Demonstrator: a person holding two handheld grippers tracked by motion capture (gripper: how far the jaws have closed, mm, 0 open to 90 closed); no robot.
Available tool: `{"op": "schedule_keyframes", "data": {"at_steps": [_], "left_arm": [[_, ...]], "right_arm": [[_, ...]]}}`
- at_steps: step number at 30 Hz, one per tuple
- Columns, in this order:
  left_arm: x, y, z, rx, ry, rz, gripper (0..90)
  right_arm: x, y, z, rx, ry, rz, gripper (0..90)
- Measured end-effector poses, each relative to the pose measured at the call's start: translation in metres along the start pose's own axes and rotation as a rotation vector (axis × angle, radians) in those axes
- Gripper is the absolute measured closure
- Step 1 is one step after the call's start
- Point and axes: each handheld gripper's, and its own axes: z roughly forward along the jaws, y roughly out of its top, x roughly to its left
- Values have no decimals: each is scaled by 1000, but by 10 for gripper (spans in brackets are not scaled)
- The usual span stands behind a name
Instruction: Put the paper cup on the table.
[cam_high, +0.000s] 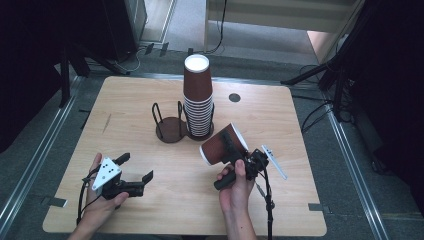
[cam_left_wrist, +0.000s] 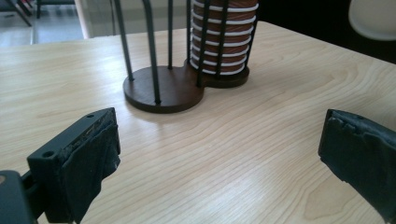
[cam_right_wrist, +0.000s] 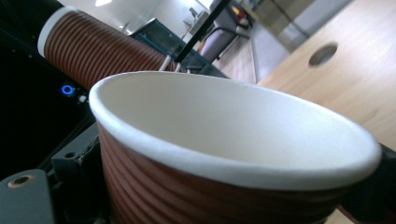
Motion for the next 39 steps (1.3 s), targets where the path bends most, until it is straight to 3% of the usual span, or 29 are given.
{"op": "schedule_keyframes", "data": {"at_steps": [1,2,7,10,14,18,24,29,39], "left_arm": [[1,-1,-1,4,2,-1,0],[3,-1,-3,0,7,-7,0],[11,-4,-7,-3,30,-26,0],[15,-5,-9,-4,40,-37,0],[21,-7,-11,2,57,-54,0],[28,-9,-13,6,76,-75,0],[36,-15,-14,15,94,-89,0],[41,-16,-17,11,115,-94,0],[54,-22,-21,21,146,-120,0]], "right_arm": [[2,5,-1,-19,-7,-56,88],[2,5,-1,-19,-7,-56,88],[5,15,-3,-66,-22,-153,88],[5,18,-1,-98,-37,-238,89],[5,18,1,-137,-15,-319,89],[4,20,2,-181,-25,-391,89],[-1,25,7,-186,-92,-521,89],[-6,29,13,-194,-113,-573,89],[-19,36,29,-190,-204,-654,88]]}}
